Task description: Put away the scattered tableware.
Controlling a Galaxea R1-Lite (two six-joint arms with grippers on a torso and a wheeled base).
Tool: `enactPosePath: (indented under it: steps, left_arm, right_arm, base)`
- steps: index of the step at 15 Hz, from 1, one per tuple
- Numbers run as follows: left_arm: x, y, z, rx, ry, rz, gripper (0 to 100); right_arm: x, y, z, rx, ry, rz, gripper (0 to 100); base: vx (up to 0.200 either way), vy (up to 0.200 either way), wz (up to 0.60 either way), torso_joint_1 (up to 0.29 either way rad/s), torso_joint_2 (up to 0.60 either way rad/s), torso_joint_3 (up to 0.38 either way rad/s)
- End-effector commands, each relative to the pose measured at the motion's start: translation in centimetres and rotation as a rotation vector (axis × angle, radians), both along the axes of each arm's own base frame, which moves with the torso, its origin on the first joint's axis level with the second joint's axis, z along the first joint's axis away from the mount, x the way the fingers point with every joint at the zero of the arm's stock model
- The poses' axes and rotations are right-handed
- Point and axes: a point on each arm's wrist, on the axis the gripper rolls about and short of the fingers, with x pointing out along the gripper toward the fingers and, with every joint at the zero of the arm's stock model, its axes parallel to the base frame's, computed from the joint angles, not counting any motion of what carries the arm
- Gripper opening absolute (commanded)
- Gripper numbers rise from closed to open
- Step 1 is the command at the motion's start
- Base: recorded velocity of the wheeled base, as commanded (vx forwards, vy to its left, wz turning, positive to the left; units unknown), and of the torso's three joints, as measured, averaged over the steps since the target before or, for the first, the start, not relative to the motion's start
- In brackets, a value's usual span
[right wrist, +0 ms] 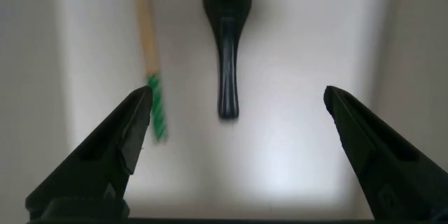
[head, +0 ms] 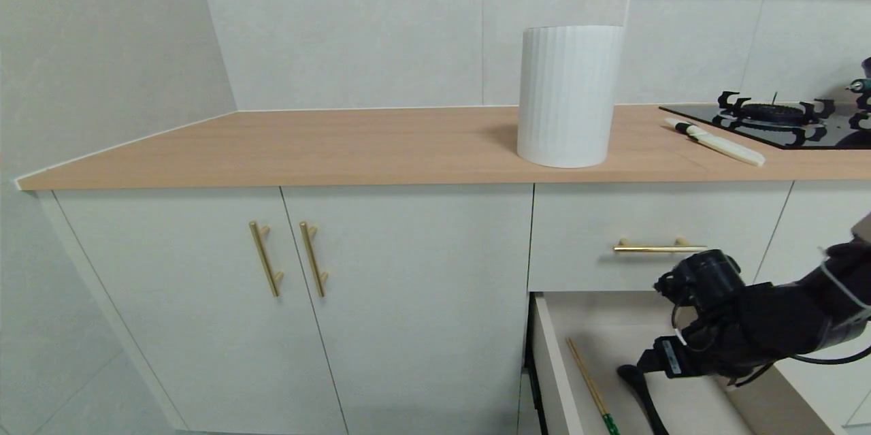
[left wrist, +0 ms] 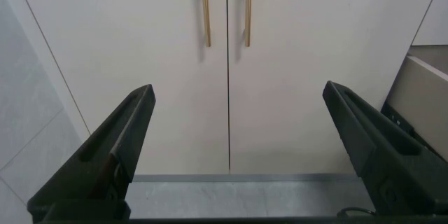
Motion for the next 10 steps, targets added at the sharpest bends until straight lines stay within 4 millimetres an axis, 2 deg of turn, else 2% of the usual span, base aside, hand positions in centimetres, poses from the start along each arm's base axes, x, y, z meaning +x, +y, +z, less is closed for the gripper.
enactPosePath:
  steps: [1, 4, 7, 10]
  left_arm:
    - [0.0, 0.0, 0.0, 0.001, -0.001, 0.0, 100]
    - [0.0, 0.0, 0.0, 0.0, -0.001, 0.0, 100]
    - [0.0, 0.0, 0.0, 0.0, 0.0, 0.0, 100]
    - [0.0, 0.0, 0.0, 0.0, -0.001, 0.0, 100]
  right_arm:
    - [-3.1, -0.3, 6.9, 0.044, -0.117, 0.029, 100]
    - [-5.3, 0.4, 9.4, 0.046, -0.143, 0.088, 100]
    - [-6.9, 1.1, 10.3, 0.042, -0.127, 0.141, 100]
    - [-8.2, 1.1, 10.5, 0.004, -0.083, 0.211, 100]
  base:
    - [0.0, 0.0, 0.0, 0.0, 0.0, 0.0]
    - [0.0, 0.0, 0.0, 0.0, 0.0, 0.0]
    - [0.0, 0.0, 0.0, 0.0, 0.0, 0.0]
    - [-0.2, 0.0, 0.0, 0.004, 0.0, 0.002]
